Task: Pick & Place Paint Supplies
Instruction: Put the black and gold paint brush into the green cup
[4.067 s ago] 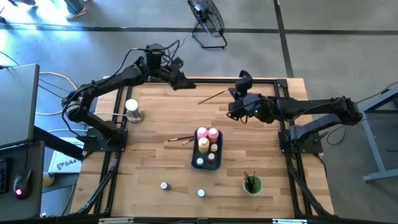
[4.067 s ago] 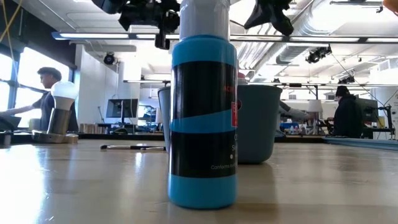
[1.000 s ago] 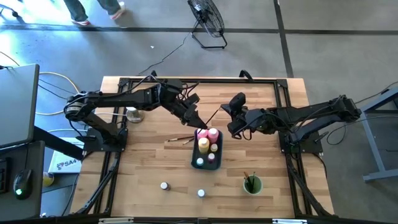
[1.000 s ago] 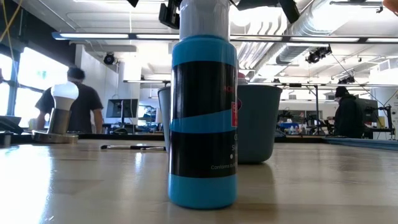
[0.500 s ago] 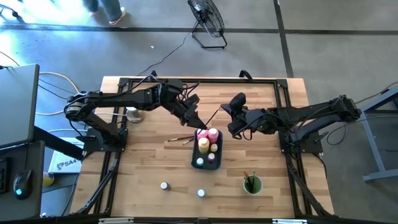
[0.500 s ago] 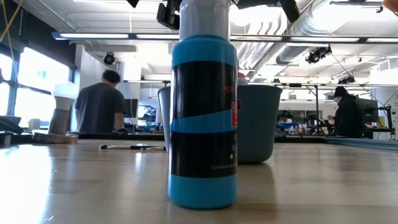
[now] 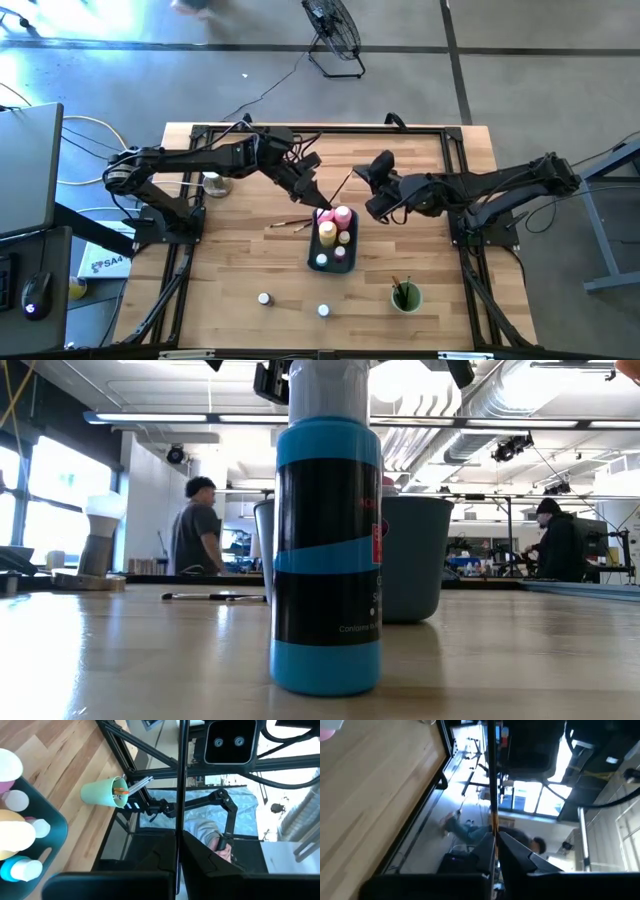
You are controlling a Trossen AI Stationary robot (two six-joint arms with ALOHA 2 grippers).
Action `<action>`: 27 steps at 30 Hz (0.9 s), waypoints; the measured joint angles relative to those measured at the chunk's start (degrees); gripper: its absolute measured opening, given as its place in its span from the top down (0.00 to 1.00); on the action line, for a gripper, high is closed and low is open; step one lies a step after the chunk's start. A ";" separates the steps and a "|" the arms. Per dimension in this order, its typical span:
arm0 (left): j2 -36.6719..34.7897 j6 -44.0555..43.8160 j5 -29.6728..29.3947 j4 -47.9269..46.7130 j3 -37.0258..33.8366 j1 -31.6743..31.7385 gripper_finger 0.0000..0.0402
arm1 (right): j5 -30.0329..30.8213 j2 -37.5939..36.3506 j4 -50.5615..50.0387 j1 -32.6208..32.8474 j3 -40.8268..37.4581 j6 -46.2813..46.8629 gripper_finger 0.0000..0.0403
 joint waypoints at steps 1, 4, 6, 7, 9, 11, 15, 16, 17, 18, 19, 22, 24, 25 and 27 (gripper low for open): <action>-0.02 0.14 0.01 0.08 0.04 0.00 0.99 | -0.13 0.00 0.62 0.24 0.00 -1.26 0.96; -0.08 0.28 0.45 0.18 0.08 0.11 0.99 | -0.21 -0.07 2.03 0.83 -0.02 -2.72 0.91; -0.08 0.27 1.06 0.20 0.08 0.77 0.99 | 0.13 -0.11 2.34 0.88 -0.02 -2.68 0.87; -0.08 0.26 1.40 0.19 0.08 0.86 0.99 | 0.69 -0.13 2.36 0.88 -0.02 -2.52 0.85; -0.08 0.14 1.67 0.11 0.08 1.57 0.99 | 2.34 -0.38 2.47 0.90 -0.04 -2.50 0.80; -0.08 0.01 2.35 -0.26 0.08 2.27 0.99 | 5.71 -0.51 4.41 0.90 -0.07 -2.50 0.76; -0.08 0.60 3.16 -0.21 0.08 3.94 0.99 | 13.21 -1.40 9.63 1.06 -0.07 -4.35 0.71; -0.08 0.92 3.40 -0.21 0.08 4.44 0.99 | 14.57 -2.02 10.51 1.27 -0.07 -4.73 0.70; -0.08 1.16 3.59 -0.20 0.08 4.96 0.99 | 15.61 -2.65 10.98 1.42 -0.07 -4.83 0.70; -0.08 1.61 3.79 -0.17 0.08 5.45 0.99 | 16.44 -3.28 11.72 1.64 -0.07 -4.75 0.70; -0.08 2.46 4.11 -0.15 0.08 5.90 0.99 | 17.14 -4.08 12.20 1.96 -0.07 -4.46 0.70; -0.08 5.71 4.53 -0.12 0.08 7.16 0.99 | 19.27 -6.67 12.27 2.82 -0.07 -1.18 0.72; -0.08 8.62 4.33 0.19 0.08 7.82 0.99 | 20.91 -8.46 12.28 3.30 -0.07 2.16 0.73; -0.08 10.17 3.84 0.27 0.08 8.06 0.99 | 21.82 -9.44 12.28 3.55 -0.07 4.04 0.74; -0.08 12.85 2.72 0.35 0.08 8.63 0.99 | 23.62 -11.29 12.28 3.98 -0.07 8.24 0.75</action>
